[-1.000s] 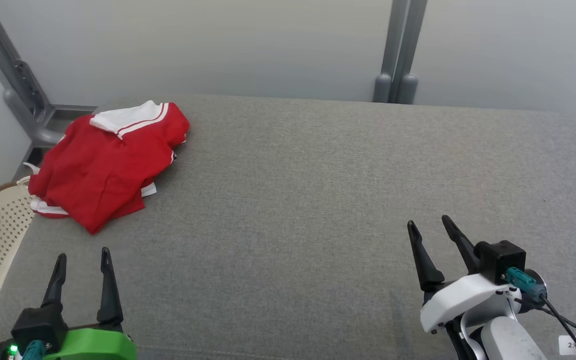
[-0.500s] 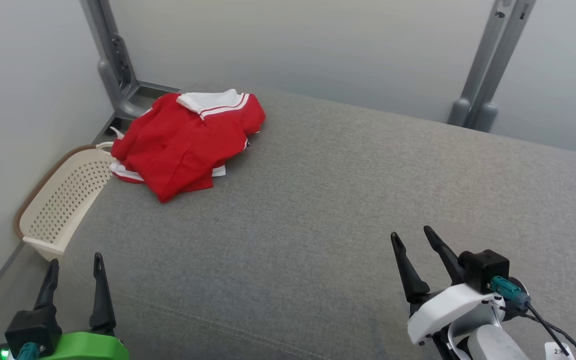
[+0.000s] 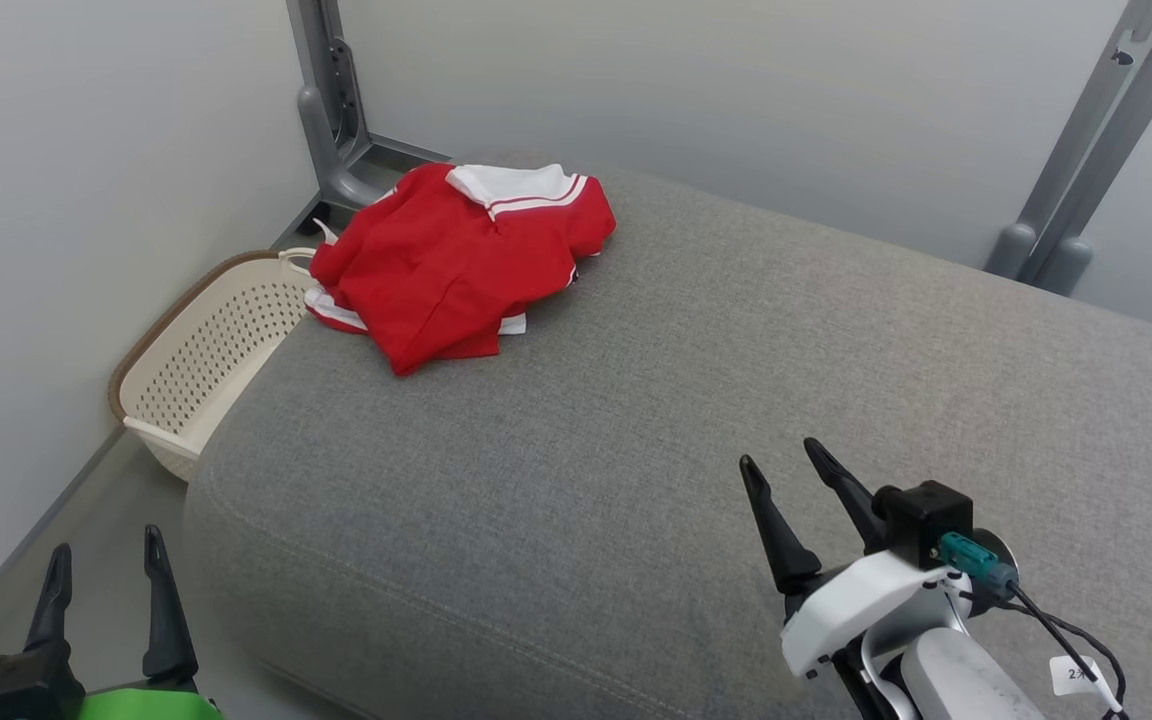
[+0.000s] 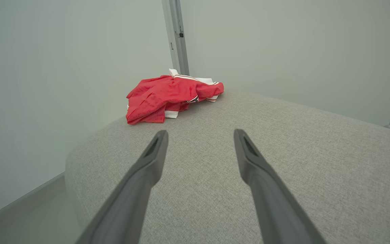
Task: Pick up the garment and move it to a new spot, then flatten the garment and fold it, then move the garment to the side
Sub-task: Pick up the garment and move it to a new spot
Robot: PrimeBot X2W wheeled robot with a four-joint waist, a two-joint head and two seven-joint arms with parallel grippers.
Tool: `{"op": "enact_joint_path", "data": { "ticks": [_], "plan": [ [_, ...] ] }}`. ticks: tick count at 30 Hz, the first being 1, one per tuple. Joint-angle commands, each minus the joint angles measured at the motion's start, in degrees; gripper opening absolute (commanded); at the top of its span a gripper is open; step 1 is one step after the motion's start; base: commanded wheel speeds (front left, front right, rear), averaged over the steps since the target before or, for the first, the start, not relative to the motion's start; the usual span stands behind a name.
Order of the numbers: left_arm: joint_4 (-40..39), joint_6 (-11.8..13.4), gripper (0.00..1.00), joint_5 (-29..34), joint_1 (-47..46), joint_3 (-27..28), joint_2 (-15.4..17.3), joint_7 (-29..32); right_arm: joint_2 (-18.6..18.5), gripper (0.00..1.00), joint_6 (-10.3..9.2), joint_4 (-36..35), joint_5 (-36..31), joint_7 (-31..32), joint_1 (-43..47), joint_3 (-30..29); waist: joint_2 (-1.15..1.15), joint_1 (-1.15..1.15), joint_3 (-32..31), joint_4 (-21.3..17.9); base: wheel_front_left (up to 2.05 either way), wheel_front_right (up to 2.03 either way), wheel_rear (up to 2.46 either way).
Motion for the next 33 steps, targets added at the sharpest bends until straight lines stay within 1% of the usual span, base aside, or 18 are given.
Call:
{"op": "enact_joint_path", "data": {
  "ticks": [1, 4, 11, 13, 21, 24, 25, 26, 29, 30, 33],
  "plan": [
    [-0.37, 0.24, 1.0, -0.28, 0.68, 0.17, 0.0, -0.39, -0.29, 1.0, 0.0, 0.43, 0.21, -0.44, -0.84, 0.16, 0.0, 0.0, 0.11, 0.08, 0.0, 0.0, 0.0],
    [-0.63, 0.2, 1.0, -0.05, 0.15, -0.18, 0.3, -0.38, -0.29, 1.0, 0.0, 1.02, 0.3, -0.55, -1.11, 0.4, 0.0, 0.0, 0.1, 0.04, 0.0, 0.0, 0.0],
    [-0.78, -1.15, 1.0, 0.57, -3.65, -1.83, 1.65, 0.83, -0.29, 1.0, 0.0, 1.17, -0.45, -1.12, 0.52, -0.83, 0.0, 0.0, -0.71, -0.83, 0.0, 0.0, 0.0],
    [-0.75, -1.7, 1.0, 0.8, -4.96, -2.19, 2.49, 1.61, -0.25, 1.0, 0.0, 0.5, -0.28, -1.22, 1.19, -0.89, 0.0, 0.0, -1.1, -1.26, 0.0, 0.0, 0.0],
    [-1.37, -3.46, 1.0, 1.03, -13.16, -1.97, 5.94, 2.84, -0.29, 1.0, -0.01, -3.42, -1.07, 0.24, -0.27, 1.97, 0.0, 0.0, 2.1, -7.0, 0.0, 0.0, 0.0],
    [-1.0, -3.94, 1.0, 0.53, -17.14, -1.51, 6.89, 2.73, -0.31, 1.0, -0.01, -5.11, -1.67, 1.06, -1.24, 2.92, 0.0, 0.0, 3.77, -9.61, 0.0, 0.0, 0.0],
    [-1.0, -3.94, 1.0, 0.53, -17.14, -1.51, 6.89, 2.73, -0.31, 1.0, -0.01, -5.11, -1.67, 1.06, -1.24, 2.92, 0.0, 0.0, 3.77, -9.61, 0.0, 0.0, 0.0],
    [-0.74, -4.05, 1.0, 0.24, -18.43, -1.26, 7.13, 2.64, -0.31, 1.0, -0.01, -5.54, -1.9, 1.36, -1.48, 3.26, 0.0, 0.0, 4.25, -10.41, 0.0, 0.0, 0.0],
    [0.35, -4.71, 1.0, -0.57, -22.33, -0.47, 8.36, 2.45, -0.29, 1.0, -0.01, -7.74, -2.42, 2.22, -2.2, 4.32, 0.0, 0.0, 5.8, -13.21, 0.0, 0.0, 0.0],
    [0.99, -5.0, 1.0, -1.26, -24.69, 0.2, 8.98, 2.4, -0.29, 1.0, -0.01, -9.39, -2.59, 2.8, -2.62, 5.13, 0.0, 0.0, 6.94, -15.07, 0.0, 0.0, 0.0],
    [2.84, -5.73, 1.0, -1.97, -28.02, 0.84, 10.14, 2.48, -0.29, 1.0, -0.01, -11.8, -2.93, 3.56, -3.06, 5.98, 0.0, 0.0, 8.6, -17.59, 0.0, 0.0, 0.0]
  ]
}}
